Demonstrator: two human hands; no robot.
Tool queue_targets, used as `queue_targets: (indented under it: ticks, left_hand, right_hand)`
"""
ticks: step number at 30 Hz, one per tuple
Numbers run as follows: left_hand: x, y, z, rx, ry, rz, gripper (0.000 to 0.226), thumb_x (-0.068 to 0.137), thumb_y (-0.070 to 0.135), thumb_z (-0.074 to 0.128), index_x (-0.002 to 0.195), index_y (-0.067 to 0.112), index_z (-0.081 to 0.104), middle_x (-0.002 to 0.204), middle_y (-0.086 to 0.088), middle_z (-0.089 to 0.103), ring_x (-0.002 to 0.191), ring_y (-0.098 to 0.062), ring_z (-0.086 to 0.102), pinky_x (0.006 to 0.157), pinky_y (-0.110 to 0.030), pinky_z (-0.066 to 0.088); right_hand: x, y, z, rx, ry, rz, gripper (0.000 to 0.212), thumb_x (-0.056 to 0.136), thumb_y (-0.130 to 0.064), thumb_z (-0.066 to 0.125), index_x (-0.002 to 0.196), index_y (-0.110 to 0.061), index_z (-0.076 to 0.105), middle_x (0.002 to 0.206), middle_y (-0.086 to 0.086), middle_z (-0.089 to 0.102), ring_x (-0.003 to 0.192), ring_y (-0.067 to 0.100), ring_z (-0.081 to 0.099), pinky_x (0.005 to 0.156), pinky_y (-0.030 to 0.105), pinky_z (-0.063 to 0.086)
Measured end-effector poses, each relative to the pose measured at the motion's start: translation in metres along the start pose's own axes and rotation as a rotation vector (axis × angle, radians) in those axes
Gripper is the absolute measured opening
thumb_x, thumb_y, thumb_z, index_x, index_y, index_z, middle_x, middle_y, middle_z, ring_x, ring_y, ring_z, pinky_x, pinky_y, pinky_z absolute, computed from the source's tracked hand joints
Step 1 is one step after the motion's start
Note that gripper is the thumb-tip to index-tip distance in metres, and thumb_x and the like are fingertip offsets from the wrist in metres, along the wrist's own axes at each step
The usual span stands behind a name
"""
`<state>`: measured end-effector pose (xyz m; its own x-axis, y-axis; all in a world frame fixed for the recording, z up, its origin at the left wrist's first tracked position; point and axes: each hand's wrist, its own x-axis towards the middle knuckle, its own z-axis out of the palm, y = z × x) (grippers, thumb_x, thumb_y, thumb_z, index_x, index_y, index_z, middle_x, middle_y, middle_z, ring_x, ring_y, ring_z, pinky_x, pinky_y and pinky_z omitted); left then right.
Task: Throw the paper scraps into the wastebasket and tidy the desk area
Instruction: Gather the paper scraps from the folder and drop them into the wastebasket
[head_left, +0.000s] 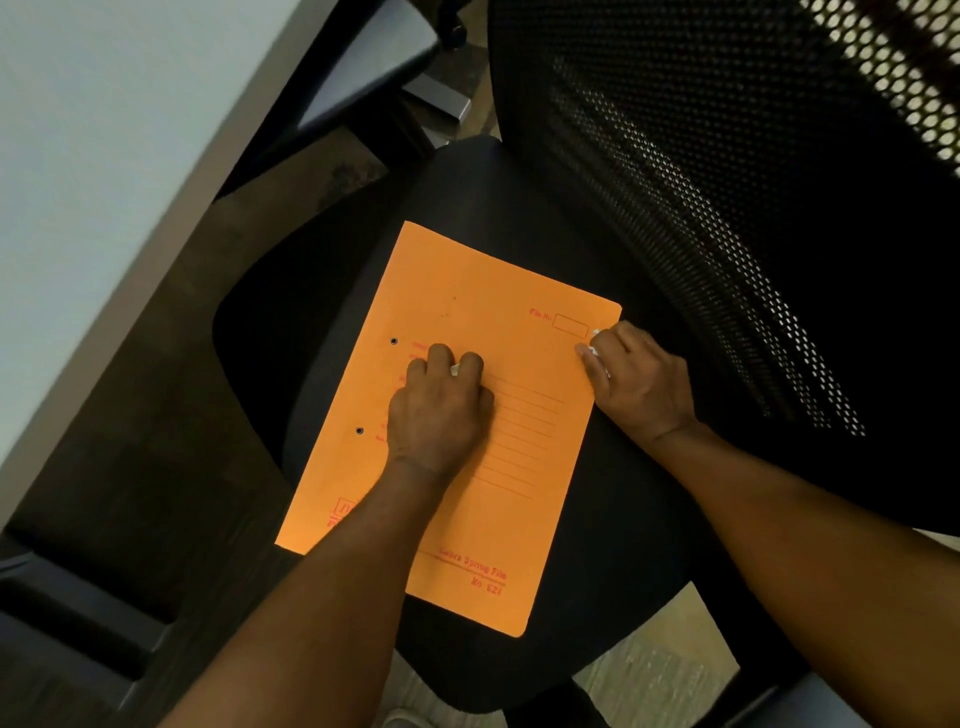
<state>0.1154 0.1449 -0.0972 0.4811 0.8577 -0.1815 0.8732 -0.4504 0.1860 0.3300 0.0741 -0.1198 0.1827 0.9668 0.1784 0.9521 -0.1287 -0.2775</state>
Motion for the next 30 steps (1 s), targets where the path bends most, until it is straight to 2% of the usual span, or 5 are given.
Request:
queue_targets:
  ticks: [4,14,18,23,30]
  left_hand:
    - [0.011,0.0,-0.012,-0.027,-0.013,0.015,0.039,0.103,0.042,0.029,0.102,0.013,0.056,0.094,-0.007,0.054,0.079,-0.025,0.054,0.059,-0.038,0.044]
    - [-0.054,-0.034,-0.035,-0.316,0.372,-0.183,0.046,0.1,0.037,0.048,0.058,0.016,0.048,0.049,0.004,0.04,0.04,-0.016,0.036,0.041,-0.026,0.023]
    - [-0.103,-0.065,-0.04,-0.434,0.397,-0.328,0.049,0.096,0.04,0.043,0.054,0.016,0.043,0.045,0.0,0.043,0.038,-0.019,0.038,0.038,-0.032,0.03]
    - [-0.187,-0.127,-0.039,-0.553,0.419,-0.587,0.053,0.099,0.046,0.043,0.056,0.018,0.053,0.048,0.006,0.05,0.042,-0.011,0.046,0.043,-0.027,0.033]
    - [-0.339,-0.21,-0.015,-0.54,0.479,-0.904,0.053,0.099,0.048,0.046,0.057,0.017,0.054,0.048,0.006,0.049,0.042,-0.011,0.044,0.045,-0.025,0.027]
  right_hand:
    - [0.004,-0.014,-0.005,0.062,0.042,-0.014,0.023,0.102,-0.021,0.046,0.106,-0.006,0.064,0.086,0.011,0.061,0.067,0.023,0.06,0.049,0.039,0.053]
    - [0.011,-0.138,-0.015,0.304,0.194,0.017,0.05,0.1,-0.044,0.046,0.064,-0.012,0.057,0.058,0.004,0.054,0.046,0.019,0.047,0.038,0.035,0.04]
    - [-0.002,-0.21,-0.011,0.392,0.174,0.004,0.053,0.091,-0.049,0.059,0.053,-0.015,0.046,0.05,0.0,0.043,0.043,0.022,0.038,0.038,0.031,0.027]
    - [-0.039,-0.308,-0.001,0.521,0.016,-0.152,0.052,0.094,-0.044,0.055,0.052,-0.022,0.033,0.049,-0.005,0.03,0.042,0.023,0.033,0.038,0.037,0.028]
    - [-0.144,-0.433,0.04,0.693,-0.339,-0.34,0.061,0.1,-0.051,0.04,0.055,-0.013,0.057,0.046,-0.004,0.05,0.04,0.018,0.05,0.041,0.039,0.04]
